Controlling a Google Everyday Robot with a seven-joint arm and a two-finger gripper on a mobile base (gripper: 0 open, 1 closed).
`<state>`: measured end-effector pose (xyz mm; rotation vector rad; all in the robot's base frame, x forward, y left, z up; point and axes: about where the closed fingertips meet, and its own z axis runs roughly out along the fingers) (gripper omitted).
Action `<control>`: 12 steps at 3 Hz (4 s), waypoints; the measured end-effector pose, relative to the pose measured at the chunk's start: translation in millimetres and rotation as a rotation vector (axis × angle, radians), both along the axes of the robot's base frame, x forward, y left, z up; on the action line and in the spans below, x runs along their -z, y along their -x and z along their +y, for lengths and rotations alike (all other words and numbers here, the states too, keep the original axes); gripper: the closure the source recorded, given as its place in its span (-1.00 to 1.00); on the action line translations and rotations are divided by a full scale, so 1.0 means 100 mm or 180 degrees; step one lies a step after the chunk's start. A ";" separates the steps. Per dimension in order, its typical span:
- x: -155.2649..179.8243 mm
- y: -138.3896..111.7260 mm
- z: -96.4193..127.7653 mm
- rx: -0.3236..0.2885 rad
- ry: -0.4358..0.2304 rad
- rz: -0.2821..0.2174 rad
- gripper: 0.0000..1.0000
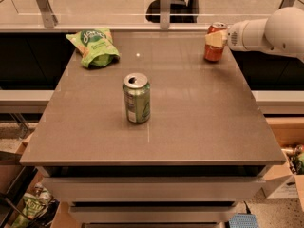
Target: Move coke can near green rice chip bag
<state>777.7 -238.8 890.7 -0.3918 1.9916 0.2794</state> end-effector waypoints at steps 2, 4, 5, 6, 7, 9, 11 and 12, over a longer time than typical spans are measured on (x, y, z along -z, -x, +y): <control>-0.30 0.00 0.26 -0.0186 0.0195 0.0063 1.00; -0.49 -0.09 0.58 -0.0436 0.0311 0.0063 1.00; -0.55 -0.16 0.79 -0.0605 0.0348 0.0071 1.00; -0.58 -0.20 1.04 -0.0786 0.0382 0.0089 1.00; -0.57 -0.19 1.27 -0.0936 0.0384 0.0112 1.00; -0.51 -0.08 1.73 -0.1261 0.0306 0.0144 1.00; -0.45 -0.05 1.96 -0.1402 0.0252 0.0143 1.00; -0.41 -0.05 2.07 -0.1444 0.0238 0.0162 1.00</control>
Offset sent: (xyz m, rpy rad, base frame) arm -0.0010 0.0370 0.0534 -0.0980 0.0220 0.0842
